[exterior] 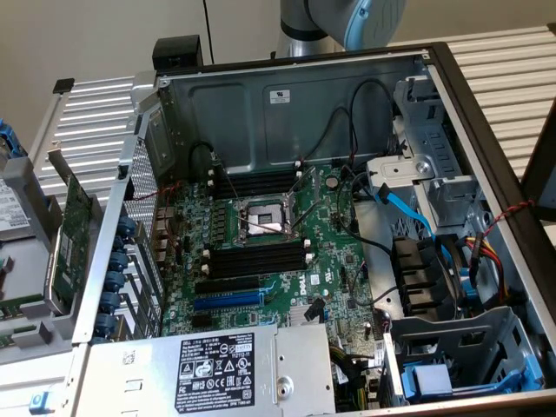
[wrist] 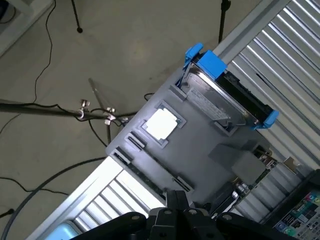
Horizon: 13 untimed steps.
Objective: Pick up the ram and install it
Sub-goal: 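Pick up the ram and move it above insertion slot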
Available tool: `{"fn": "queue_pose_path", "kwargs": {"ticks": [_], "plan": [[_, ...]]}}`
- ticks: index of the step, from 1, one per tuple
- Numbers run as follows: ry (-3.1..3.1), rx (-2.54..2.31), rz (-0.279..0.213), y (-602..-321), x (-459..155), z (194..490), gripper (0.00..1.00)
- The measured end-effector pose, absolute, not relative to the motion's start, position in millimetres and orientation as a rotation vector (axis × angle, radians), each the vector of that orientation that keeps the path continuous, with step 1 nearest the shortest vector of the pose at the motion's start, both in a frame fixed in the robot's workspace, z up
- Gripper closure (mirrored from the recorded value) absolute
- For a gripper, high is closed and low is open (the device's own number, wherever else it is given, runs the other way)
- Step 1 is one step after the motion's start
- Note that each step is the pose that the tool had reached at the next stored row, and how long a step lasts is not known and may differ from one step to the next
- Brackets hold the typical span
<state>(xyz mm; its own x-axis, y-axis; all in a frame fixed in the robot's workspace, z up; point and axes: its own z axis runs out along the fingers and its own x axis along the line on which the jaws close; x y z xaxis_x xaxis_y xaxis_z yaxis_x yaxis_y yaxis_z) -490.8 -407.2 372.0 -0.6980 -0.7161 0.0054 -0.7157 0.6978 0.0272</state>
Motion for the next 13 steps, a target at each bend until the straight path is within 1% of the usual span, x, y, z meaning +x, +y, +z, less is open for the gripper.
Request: {"fn": "queue_pose_path", "kwargs": {"ticks": [13], "plan": [[-2.715, 1.543, -0.033, -407.2, -490.8, 371.1, 0.89]]}}
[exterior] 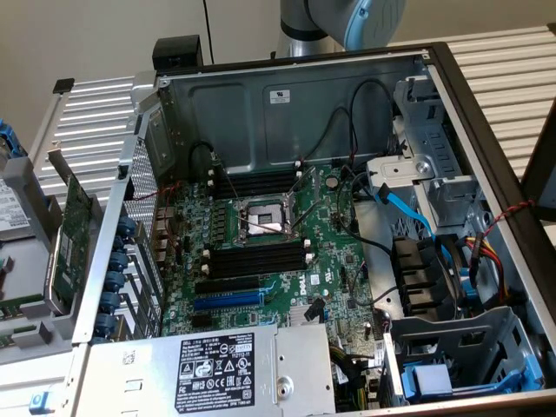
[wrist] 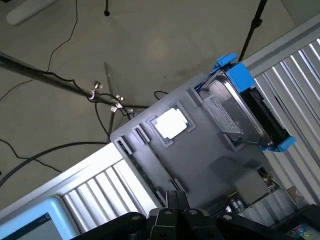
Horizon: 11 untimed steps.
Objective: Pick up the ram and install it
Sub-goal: 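Pick up the ram and move it above insertion slot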
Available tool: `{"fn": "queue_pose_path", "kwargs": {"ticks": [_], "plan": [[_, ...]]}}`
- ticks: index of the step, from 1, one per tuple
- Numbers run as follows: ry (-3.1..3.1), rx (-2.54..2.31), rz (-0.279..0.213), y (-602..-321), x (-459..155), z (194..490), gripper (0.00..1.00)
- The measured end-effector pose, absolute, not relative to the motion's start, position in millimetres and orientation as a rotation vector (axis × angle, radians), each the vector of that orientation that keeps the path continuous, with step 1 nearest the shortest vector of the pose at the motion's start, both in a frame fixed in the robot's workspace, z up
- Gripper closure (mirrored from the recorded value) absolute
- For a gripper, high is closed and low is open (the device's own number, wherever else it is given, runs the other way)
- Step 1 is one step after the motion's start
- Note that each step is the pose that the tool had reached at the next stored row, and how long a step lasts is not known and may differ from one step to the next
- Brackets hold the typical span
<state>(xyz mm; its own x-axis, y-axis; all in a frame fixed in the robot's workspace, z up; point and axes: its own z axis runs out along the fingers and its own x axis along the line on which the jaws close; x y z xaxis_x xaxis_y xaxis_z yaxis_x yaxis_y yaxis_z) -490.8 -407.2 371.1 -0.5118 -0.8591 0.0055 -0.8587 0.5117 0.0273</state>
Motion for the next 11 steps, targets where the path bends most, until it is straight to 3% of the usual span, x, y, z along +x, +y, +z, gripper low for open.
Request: {"fn": "queue_pose_path", "kwargs": {"ticks": [11], "plan": [[-2.547, 1.806, -0.028, -407.2, -490.8, 370.2, 0.89]]}}
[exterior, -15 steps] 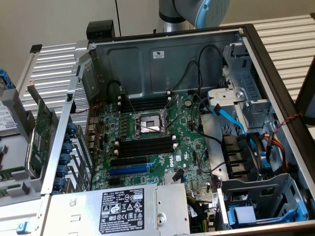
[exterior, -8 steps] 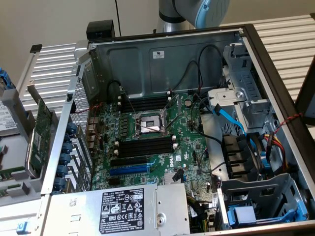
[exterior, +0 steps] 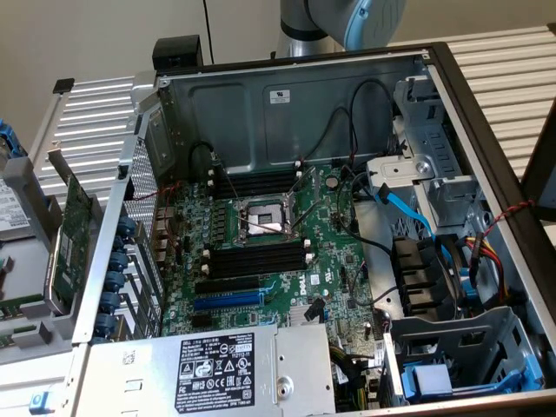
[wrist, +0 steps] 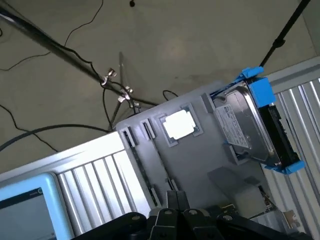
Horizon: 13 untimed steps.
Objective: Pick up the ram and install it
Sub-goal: 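Pick up the ram and move it above insertion slot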
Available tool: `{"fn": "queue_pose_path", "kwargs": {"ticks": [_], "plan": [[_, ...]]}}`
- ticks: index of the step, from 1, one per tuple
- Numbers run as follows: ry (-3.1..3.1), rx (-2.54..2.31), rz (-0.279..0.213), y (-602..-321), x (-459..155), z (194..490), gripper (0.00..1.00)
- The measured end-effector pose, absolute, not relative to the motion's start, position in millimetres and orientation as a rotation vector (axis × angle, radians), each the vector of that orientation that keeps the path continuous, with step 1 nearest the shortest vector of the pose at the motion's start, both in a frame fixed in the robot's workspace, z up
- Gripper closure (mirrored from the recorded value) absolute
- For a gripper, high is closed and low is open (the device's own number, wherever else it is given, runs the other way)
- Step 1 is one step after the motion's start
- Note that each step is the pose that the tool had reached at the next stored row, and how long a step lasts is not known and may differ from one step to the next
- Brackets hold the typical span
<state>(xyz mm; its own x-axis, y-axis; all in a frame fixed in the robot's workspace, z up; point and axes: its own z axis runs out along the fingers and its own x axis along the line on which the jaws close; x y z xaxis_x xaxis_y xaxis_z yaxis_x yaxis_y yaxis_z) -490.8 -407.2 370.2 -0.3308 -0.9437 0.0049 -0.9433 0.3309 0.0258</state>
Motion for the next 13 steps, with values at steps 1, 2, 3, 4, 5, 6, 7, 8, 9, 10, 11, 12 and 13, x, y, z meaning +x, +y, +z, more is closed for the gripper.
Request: {"fn": "queue_pose_path", "kwargs": {"ticks": [1, 2, 3, 4, 5, 6, 7, 8, 9, 10, 11, 12, 13], "plan": [[-2.530, 1.831, -0.028, -407.2, -490.8, 370.2, 0.89], [-2.514, 1.854, -0.026, -407.2, -490.8, 370.1, 0.89], [-2.497, 1.877, -0.025, -407.1, -490.8, 370.1, 0.89], [-2.481, 1.900, -0.024, -407.1, -490.8, 370.1, 0.89], [-2.464, 1.923, -0.022, -407.2, -490.8, 370.1, 0.89], [-2.448, 1.945, -0.020, -407.2, -490.8, 370.0, 0.89], [-2.431, 1.968, -0.019, -407.2, -490.8, 370.0, 0.89], [-2.412, 1.991, -0.017, -407.2, -490.8, 369.9, 0.89], [-2.394, 2.013, -0.017, -407.2, -490.8, 369.9, 0.89], [-2.376, 2.035, -0.017, -407.2, -490.8, 369.9, 0.89], [-2.357, 2.056, -0.016, -407.2, -490.8, 369.9, 0.89], [-2.339, 2.077, -0.016, -407.2, -490.8, 369.9, 0.89], [-2.320, 2.098, -0.016, -407.2, -490.8, 369.8, 0.89]]}}
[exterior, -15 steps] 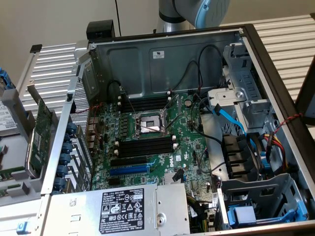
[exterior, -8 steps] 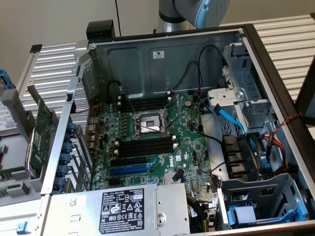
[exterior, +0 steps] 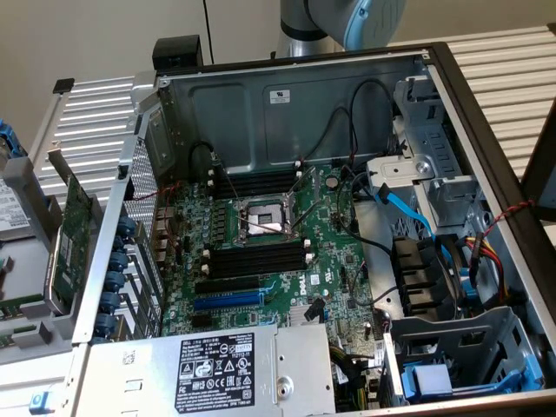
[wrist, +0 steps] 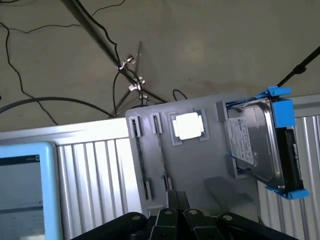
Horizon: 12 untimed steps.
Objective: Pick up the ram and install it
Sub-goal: 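Pick up the ram and move it above insertion slot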
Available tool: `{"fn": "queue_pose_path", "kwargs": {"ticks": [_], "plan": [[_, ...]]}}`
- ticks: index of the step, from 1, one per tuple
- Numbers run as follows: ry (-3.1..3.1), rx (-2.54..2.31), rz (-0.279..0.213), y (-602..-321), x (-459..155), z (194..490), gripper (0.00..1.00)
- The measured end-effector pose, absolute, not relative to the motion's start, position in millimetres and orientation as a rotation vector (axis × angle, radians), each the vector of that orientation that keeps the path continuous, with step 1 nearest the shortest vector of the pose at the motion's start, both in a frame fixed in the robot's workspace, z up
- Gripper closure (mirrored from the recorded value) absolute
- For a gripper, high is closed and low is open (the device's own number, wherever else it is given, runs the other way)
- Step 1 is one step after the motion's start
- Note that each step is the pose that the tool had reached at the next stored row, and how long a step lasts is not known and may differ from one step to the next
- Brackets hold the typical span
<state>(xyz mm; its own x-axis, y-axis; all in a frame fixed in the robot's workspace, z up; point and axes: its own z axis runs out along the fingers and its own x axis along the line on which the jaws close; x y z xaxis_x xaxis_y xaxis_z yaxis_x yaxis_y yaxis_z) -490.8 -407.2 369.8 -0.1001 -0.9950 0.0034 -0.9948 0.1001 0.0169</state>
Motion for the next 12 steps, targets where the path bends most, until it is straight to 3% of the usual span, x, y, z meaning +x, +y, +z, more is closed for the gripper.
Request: {"fn": "queue_pose_path", "kwargs": {"ticks": [12], "plan": [[-2.205, 2.228, -0.003, -406.9, -491.0, 368.1, 0.89]]}}
